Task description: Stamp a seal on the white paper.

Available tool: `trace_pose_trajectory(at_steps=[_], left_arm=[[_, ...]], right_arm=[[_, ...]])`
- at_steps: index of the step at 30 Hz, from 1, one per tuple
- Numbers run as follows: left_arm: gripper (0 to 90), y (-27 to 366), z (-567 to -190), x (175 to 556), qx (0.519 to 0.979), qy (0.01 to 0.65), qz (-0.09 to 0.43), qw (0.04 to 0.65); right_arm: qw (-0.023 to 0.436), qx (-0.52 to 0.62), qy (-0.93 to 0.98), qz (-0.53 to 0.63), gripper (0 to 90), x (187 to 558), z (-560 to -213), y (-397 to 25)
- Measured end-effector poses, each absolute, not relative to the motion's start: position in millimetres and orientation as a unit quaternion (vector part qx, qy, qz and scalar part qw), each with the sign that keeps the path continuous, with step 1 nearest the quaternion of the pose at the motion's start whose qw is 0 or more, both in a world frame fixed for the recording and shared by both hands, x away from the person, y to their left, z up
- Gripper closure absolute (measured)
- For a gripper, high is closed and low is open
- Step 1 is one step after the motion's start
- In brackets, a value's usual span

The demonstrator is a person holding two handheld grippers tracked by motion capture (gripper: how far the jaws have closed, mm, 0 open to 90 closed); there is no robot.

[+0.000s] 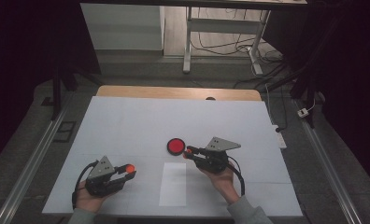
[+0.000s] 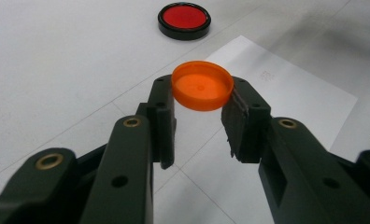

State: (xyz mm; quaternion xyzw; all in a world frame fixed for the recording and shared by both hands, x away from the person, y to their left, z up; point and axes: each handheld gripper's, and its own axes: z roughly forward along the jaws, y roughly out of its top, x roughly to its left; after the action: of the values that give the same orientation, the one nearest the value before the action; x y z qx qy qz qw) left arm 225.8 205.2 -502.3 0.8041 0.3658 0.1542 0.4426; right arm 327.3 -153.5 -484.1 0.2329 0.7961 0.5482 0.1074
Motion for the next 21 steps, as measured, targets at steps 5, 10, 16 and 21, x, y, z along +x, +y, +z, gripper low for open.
trace_pose_trajectory(at_steps=[5, 10, 16, 21], left_arm=[[65.3, 206, -502, 226, 0.803, 0.367, 0.154, 0.443], [65.3, 206, -502, 226, 0.803, 0.367, 0.155, 0.443], [65.3, 206, -502, 226, 0.803, 0.367, 0.155, 0.444], [65.3, 206, -502, 226, 0.803, 0.367, 0.155, 0.444]], right_arm=[[0.105, 0.228, 0.799, 0.547, 72.7, 325, -484, -152], [0.101, 0.225, 0.801, 0.545, 72.7, 322, -485, -151], [0.094, 0.217, 0.808, 0.539, 72.7, 317, -487, -147], [0.087, 0.210, 0.813, 0.536, 72.7, 312, -489, -144]])
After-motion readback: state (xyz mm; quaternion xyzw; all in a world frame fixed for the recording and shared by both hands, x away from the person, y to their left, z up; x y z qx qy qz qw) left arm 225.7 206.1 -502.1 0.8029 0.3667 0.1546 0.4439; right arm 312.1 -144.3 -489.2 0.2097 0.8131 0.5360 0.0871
